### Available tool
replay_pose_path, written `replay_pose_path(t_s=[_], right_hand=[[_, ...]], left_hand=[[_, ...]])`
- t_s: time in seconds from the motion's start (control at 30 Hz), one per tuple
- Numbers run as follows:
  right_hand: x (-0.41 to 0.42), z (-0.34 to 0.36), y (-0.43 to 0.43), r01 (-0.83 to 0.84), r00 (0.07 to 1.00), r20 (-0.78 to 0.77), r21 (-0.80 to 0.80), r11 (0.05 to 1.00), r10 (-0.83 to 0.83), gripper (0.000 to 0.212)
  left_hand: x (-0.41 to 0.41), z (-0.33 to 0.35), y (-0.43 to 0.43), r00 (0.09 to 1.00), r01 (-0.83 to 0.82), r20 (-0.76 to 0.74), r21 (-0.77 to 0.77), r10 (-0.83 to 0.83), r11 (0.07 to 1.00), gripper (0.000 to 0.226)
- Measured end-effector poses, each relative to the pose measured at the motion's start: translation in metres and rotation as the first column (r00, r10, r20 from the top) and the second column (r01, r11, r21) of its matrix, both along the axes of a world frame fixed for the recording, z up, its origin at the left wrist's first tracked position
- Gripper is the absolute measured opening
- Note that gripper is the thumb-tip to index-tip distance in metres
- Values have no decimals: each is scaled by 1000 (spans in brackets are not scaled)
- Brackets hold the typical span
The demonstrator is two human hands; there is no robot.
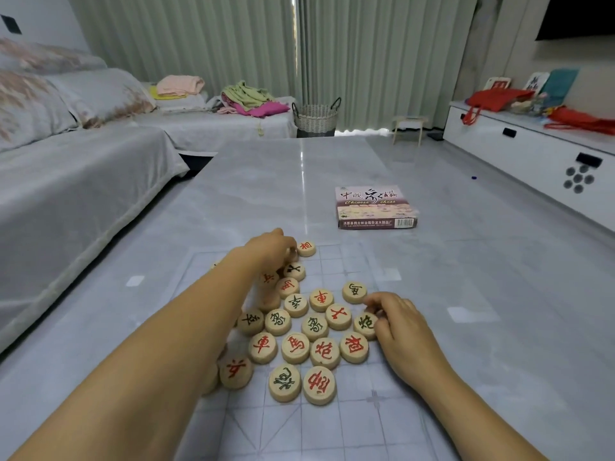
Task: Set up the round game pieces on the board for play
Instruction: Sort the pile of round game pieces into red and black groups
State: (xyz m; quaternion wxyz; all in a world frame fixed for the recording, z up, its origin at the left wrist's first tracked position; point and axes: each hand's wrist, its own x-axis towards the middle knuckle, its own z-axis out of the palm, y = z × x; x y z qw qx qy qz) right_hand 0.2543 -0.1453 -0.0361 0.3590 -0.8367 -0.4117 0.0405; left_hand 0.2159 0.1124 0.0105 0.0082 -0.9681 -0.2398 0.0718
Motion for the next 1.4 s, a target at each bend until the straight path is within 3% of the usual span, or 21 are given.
replay_pose_path(t_s=[0.1,0.17,0.27,0.33,0.4,0.43,0.5,0.6,0.73,0.87,1.07,1.2,1.27,1.4], right_hand=[[1,-1,-1,13,998,-65,32,999,-11,34],[3,-1,-1,23,996,-88,45,999,-19,33],[5,-1,-1,27,996,-91,37,999,-23,32],[5,0,-1,27,995,-93,26,999,-24,31],[6,0,-1,31,994,-104,27,999,-28,31],[6,1,-1,34,993,-114,29,999,-31,30],[6,1,-2,36,991,-128,34,999,-32,30],[3,3,-4,50,988,-151,56,997,-41,29],[-2,5,-6,40,985,-169,65,997,-29,27],[-6,7,-8,40,985,-173,76,996,-27,27],[-9,8,-7,34,989,-142,27,999,-30,15],[-10,5,-7,9,998,-58,-33,999,-11,19],[-11,5,-7,15,999,-40,-38,999,-17,19],[-13,5,-8,20,1000,-6,-60,998,-20,16]], left_hand=[[2,-5,-4,999,-22,50,52,20,998,28],[-3,-2,-9,985,-59,165,26,54,998,30],[-32,18,-19,881,-35,448,-256,151,966,35],[-70,31,-35,773,90,579,-505,260,858,28],[-120,33,-61,711,209,587,-702,387,681,25],[-145,31,-75,702,236,566,-757,431,610,28],[-189,24,-101,696,218,531,-798,484,563,36],[-220,8,-130,736,121,512,-743,443,658,39],[-227,-16,-149,807,62,448,-712,385,700,33],[-231,-21,-142,848,-37,436,-517,300,855,33],[-242,-18,-137,886,-37,361,-569,290,822,49],[-240,-15,-142,905,-40,313,-610,287,791,61],[-237,-16,-149,908,-49,324,-548,266,835,62],[-230,-23,-152,890,-59,411,-328,199,943,42]])
